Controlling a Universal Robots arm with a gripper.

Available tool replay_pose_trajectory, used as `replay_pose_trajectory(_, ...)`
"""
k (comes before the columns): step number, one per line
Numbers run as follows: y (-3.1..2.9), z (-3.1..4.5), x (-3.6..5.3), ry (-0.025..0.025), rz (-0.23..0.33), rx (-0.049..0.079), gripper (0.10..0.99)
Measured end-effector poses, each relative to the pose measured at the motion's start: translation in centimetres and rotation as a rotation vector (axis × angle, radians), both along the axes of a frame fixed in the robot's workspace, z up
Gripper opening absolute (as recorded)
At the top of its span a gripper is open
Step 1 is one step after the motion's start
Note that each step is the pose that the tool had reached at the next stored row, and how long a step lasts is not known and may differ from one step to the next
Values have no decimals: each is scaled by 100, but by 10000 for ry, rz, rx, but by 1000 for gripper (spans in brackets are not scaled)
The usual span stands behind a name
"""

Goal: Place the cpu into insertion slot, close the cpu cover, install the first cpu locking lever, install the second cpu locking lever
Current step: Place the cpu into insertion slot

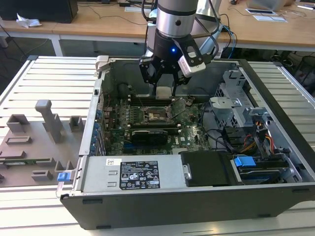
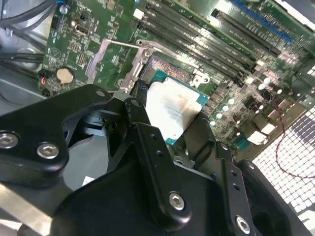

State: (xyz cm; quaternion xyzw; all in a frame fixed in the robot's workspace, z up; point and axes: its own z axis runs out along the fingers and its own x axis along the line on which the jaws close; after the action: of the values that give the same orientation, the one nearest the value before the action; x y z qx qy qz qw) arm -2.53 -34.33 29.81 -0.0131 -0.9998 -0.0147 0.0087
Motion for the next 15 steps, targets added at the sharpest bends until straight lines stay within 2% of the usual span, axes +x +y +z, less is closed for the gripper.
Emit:
replay_pose_trajectory(1, 13, -9, 0, 0, 0, -148, 545)
replay_pose_trajectory(5, 69, -29, 0, 0, 1, -413, 545)
replay_pose_trajectory(9, 137, -99, 0, 0, 2, -488, 545)
replay_pose_trajectory(15, 177, -250, 0, 0, 3, -490, 545)
